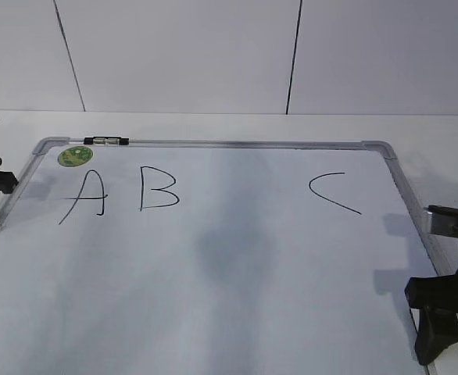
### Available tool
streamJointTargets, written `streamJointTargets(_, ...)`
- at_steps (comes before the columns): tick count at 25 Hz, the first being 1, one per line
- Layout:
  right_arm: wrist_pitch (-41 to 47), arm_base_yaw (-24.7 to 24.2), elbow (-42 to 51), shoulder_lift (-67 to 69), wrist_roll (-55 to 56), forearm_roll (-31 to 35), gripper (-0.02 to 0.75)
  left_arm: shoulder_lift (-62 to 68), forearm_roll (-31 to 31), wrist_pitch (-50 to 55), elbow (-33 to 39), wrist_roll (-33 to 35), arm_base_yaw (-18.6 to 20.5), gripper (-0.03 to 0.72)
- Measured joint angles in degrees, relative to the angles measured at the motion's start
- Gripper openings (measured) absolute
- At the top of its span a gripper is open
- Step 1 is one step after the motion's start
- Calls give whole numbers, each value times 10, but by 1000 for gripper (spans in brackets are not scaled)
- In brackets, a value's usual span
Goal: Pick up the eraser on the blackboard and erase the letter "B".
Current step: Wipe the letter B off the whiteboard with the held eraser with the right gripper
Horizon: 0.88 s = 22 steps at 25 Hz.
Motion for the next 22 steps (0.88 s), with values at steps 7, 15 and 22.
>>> streamJointTargets(7, 1, 1, 0, 0, -2, -1, 557, 0, -3, -3, 0, 0, 0, 17)
streamJointTargets(15, 1, 1, -5, 1, 0, -10, 555, 0, -4, -3, 0, 0, 0, 17)
streamJointTargets(22, 4, 1, -6, -42, 2, -60, 554, 0, -8, -3, 0, 0, 0, 17)
